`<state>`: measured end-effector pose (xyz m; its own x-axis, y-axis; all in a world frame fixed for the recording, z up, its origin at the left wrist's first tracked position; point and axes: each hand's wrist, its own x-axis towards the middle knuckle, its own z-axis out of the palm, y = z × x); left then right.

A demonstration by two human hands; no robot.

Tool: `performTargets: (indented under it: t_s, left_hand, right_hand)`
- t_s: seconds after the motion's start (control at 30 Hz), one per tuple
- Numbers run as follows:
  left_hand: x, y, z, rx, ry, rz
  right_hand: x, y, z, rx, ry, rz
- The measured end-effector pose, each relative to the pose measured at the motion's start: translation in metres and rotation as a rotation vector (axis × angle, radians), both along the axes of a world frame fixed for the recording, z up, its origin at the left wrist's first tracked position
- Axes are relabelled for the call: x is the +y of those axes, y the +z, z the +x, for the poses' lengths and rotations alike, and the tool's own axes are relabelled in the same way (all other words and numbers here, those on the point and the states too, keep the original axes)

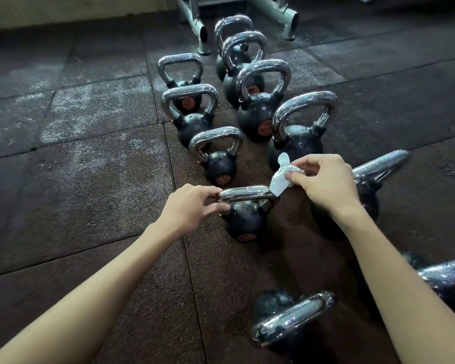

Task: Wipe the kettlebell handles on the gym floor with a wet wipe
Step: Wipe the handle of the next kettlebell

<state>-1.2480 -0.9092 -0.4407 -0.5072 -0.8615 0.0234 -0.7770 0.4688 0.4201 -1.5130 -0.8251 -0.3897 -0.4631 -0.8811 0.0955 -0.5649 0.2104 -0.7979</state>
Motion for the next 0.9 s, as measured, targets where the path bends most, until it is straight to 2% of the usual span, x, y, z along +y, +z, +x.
performTargets:
  t_s: [0.13, 0.3, 0.9]
  left_hand:
    - [0.01, -0.004, -0.006, -0.1, 0.021, -0.161]
    - [0.024, -0.009, -0.007, -0.224, -0.073, -0.266]
    - [0.026, -0.006, 0.0, -0.136, -0.148, -0.352]
  right_hand:
    - [0.002, -0.001, 0.0, -0.015, 0.001, -0.001]
    - [0.006, -0.002, -0.002, 0.013, 0.01, 0.031]
    - [0.016, -0.008, -0.015, 0.02, 0.018, 0.045]
